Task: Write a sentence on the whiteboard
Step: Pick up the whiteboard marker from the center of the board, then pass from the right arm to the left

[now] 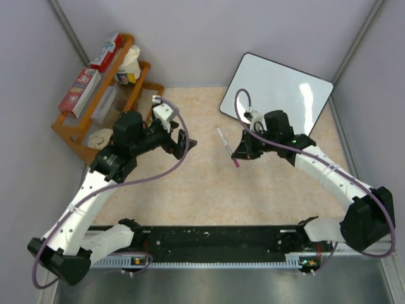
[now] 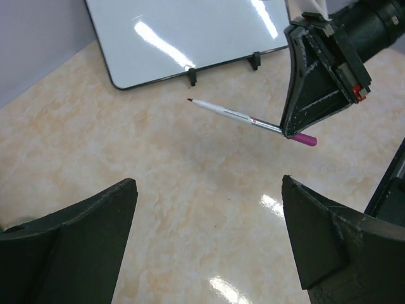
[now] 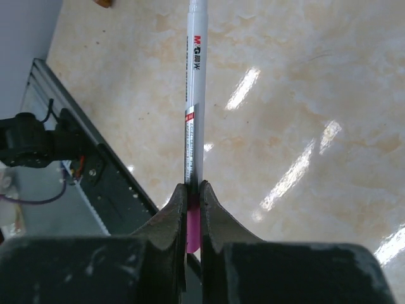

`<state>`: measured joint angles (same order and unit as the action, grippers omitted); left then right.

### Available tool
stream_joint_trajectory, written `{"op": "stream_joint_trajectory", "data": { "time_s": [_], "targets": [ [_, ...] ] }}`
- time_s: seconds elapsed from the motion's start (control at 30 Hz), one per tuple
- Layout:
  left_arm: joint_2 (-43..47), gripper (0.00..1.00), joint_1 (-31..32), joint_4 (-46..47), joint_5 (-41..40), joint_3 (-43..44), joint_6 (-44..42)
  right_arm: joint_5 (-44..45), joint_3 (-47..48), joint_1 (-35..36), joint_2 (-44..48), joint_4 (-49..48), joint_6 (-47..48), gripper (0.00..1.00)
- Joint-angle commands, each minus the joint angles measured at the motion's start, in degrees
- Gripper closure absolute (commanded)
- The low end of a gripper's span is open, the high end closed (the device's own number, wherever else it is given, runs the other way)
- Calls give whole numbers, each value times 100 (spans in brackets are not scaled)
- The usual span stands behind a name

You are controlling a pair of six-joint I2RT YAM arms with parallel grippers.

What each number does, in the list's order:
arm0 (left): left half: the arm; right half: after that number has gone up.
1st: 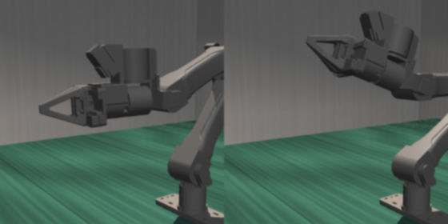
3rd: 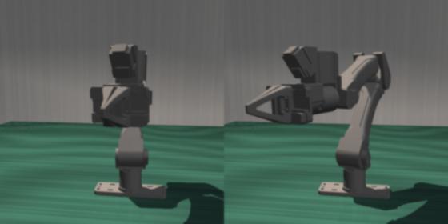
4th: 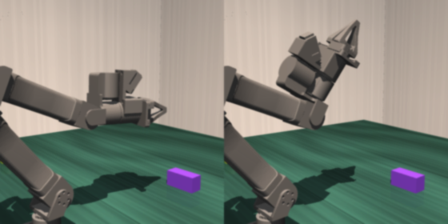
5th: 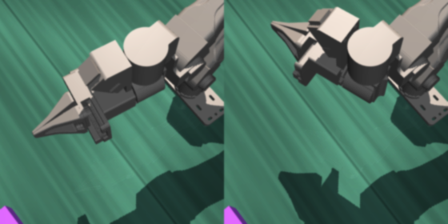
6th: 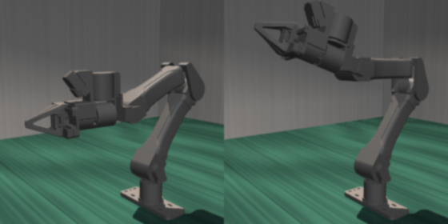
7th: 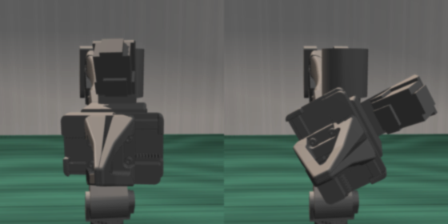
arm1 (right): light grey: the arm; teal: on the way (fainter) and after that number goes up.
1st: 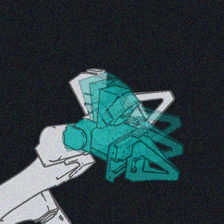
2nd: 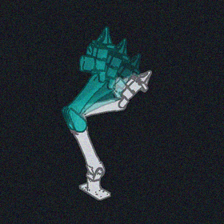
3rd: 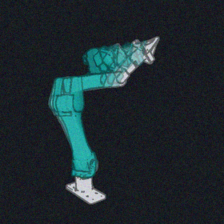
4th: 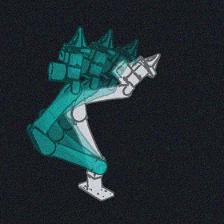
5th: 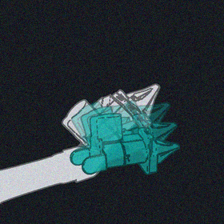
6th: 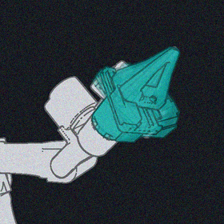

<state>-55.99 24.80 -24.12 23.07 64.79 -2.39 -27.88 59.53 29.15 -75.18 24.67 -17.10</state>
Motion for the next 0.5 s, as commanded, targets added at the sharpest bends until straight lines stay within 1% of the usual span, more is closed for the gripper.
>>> {"op": "stream_joint_trajectory", "data": {
  "time_s": [0.0,0.07,0.1,0.17,0.2,0.23,0.3,0.33,0.47],
  "targets": [
    [-517,1,787,144,-144,543,-1382,-1553,-274,-497,354,100,-433,100],
    [-624,1,1140,258,-337,456,-1929,-1896,-362,-690,460,91,-504,100],
    [-650,1,1516,502,-564,351,-2680,-1975,-450,-734,495,91,-574,100],
    [-607,1,1913,924,-908,-123,-3387,-2107,-512,-805,583,100,-636,100],
    [-563,1,2211,1414,-1023,-299,-3991,-2134,-565,-814,609,91,-689,100],
    [-545,1,2318,1601,-1024,-623,-4275,-2186,-582,-814,636,82,-715,100],
    [-580,1,2537,2014,-971,-880,-4890,-2222,-626,-823,689,82,-785,100],
    [-632,1,2600,2312,-945,-1020,-4980,-2292,-627,-814,697,91,-794,100],
    [-1089,1,2793,2245,-813,-846,-5385,-2345,-662,-823,741,82,-882,100]
  ]
}}
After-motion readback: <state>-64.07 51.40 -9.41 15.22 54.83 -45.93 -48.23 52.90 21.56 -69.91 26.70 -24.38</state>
